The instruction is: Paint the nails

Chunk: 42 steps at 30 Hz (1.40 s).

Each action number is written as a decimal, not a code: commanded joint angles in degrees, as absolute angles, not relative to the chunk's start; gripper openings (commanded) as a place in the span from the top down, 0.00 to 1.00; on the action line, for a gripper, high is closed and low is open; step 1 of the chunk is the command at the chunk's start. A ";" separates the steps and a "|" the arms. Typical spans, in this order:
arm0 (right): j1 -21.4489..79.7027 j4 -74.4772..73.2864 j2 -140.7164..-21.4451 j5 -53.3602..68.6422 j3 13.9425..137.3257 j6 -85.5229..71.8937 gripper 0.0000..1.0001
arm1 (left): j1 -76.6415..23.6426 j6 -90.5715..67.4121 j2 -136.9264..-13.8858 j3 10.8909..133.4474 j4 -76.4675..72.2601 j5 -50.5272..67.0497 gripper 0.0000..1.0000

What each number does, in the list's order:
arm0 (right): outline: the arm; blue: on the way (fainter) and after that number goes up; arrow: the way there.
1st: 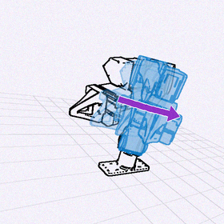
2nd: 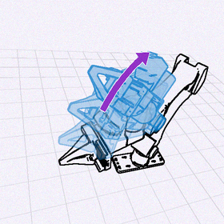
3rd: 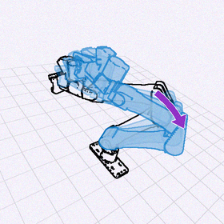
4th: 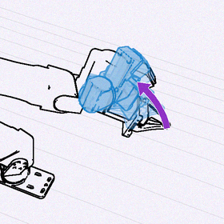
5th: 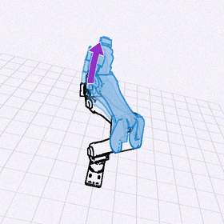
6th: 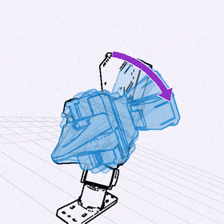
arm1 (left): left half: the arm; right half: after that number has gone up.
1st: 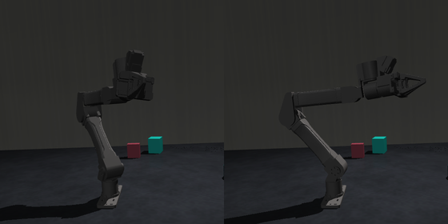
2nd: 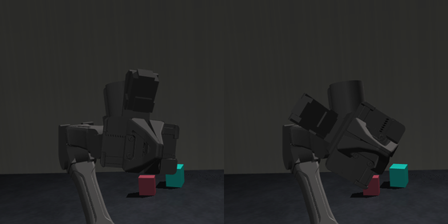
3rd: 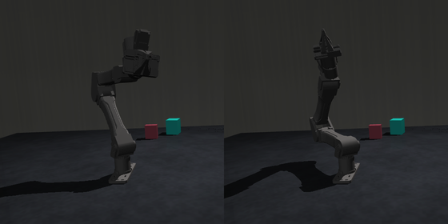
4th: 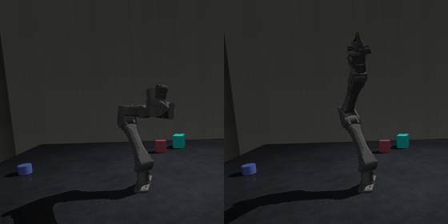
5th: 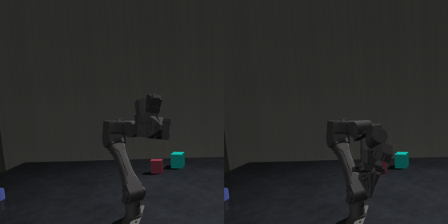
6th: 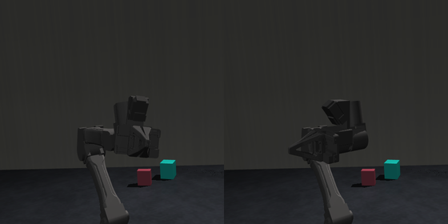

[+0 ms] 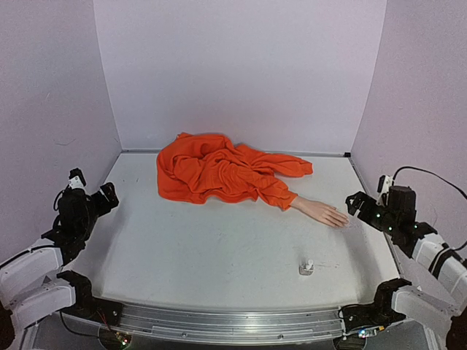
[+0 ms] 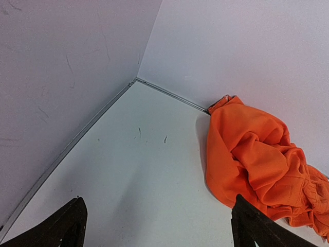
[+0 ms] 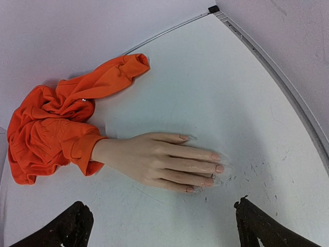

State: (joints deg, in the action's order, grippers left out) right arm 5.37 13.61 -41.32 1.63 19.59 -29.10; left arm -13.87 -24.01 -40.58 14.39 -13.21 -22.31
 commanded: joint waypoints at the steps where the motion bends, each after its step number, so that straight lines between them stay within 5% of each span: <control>1: 6.04 10.26 -50.93 0.86 30.93 -24.92 0.02 | -11.37 -24.40 -45.81 22.75 -9.26 -17.32 0.01; 10: 22.43 -6.92 -70.66 -3.66 48.74 -27.21 0.06 | -8.27 -25.00 -57.35 33.48 -4.81 -1.49 0.01; 20: 43.24 -18.24 -80.56 -4.24 49.14 -35.82 0.13 | -8.41 -28.13 -70.61 42.03 -2.89 15.95 0.01; 42: 49.23 -24.06 -75.39 -2.26 41.11 -43.17 0.57 | -17.04 -29.49 -78.31 48.67 -2.55 19.51 0.00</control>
